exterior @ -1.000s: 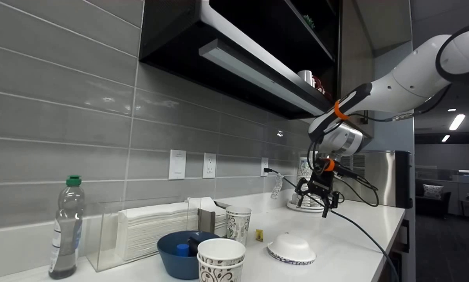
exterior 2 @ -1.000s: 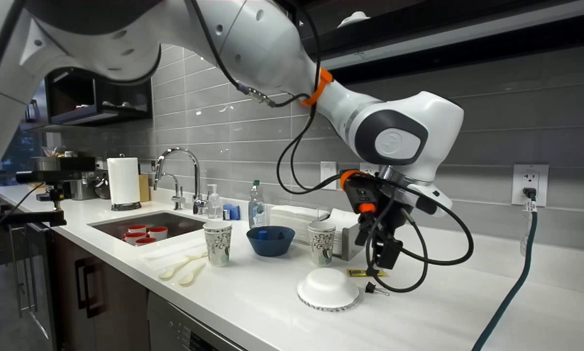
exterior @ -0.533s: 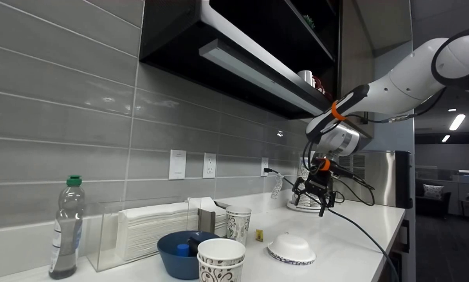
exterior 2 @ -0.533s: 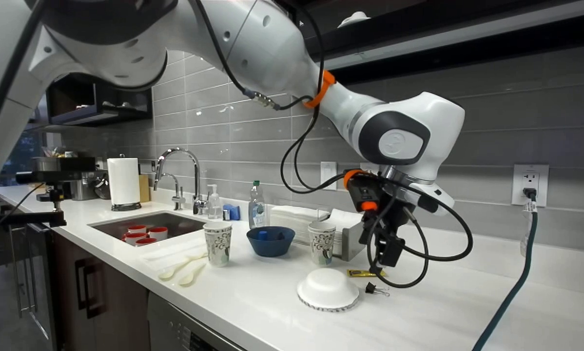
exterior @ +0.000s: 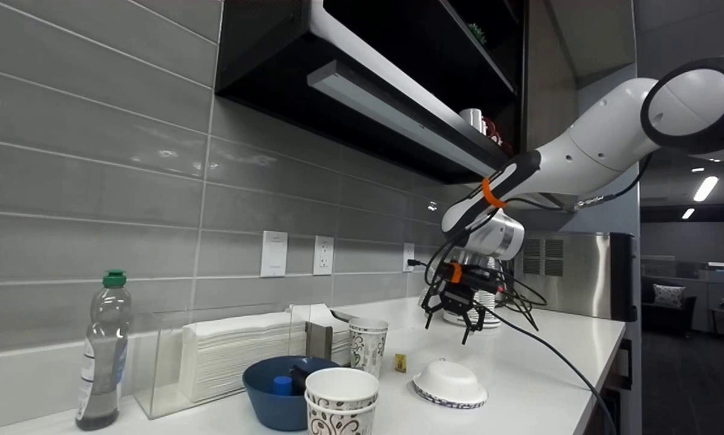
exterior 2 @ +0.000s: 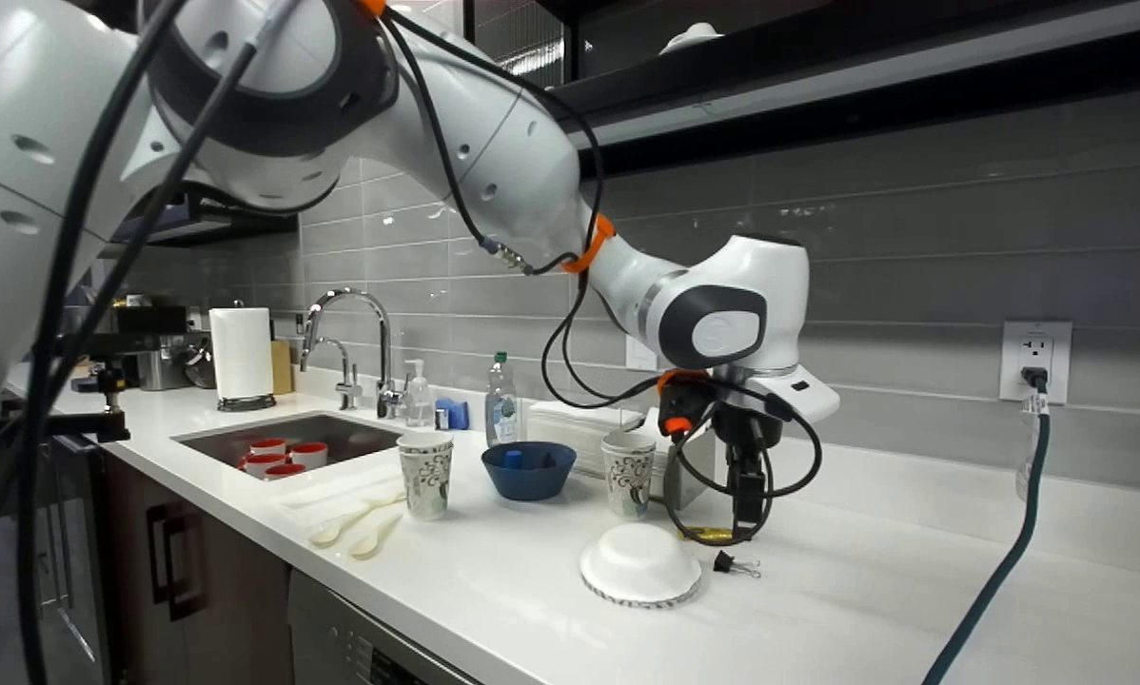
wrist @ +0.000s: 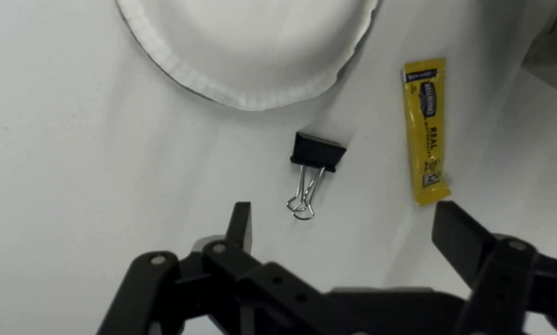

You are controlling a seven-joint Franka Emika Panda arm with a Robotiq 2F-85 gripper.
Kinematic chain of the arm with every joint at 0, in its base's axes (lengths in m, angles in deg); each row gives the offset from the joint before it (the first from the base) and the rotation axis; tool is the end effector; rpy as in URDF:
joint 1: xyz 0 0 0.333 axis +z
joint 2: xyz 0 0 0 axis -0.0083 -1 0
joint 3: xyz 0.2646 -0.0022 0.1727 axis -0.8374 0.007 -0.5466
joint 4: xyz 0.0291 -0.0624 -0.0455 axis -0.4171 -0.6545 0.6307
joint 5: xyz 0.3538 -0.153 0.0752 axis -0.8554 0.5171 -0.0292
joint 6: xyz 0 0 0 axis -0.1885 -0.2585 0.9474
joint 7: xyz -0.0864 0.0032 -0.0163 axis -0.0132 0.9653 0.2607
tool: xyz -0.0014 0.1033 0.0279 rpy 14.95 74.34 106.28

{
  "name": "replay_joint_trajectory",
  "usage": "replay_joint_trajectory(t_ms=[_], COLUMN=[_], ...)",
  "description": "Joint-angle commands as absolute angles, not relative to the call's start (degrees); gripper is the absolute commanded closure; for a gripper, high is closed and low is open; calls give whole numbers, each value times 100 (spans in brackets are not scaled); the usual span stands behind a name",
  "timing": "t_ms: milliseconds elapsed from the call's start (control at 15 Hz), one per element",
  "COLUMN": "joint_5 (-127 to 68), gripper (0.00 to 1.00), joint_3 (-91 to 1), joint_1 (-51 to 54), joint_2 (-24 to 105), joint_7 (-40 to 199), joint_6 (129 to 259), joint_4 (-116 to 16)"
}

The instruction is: Pick up the small black object on the right and put it on the blue block inside the blue bowl

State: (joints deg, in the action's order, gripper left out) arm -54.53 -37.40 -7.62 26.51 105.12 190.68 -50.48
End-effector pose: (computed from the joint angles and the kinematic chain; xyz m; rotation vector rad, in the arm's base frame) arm 0.6672 -0.2077 0.3330 -2.5040 1.4850 -0.1814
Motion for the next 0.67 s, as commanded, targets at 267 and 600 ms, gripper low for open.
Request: replay_joint_trajectory(t_ms=[267, 600], joint_5=[-4239, -5185], gripper=[0, 0], joint_3=[-3632, -4140], joint_1=[-620, -1274], joint_2=[1673, 1348], joint_7=[12085, 11399], joint_6=[17463, 17538], joint_4=[-3496, -3290])
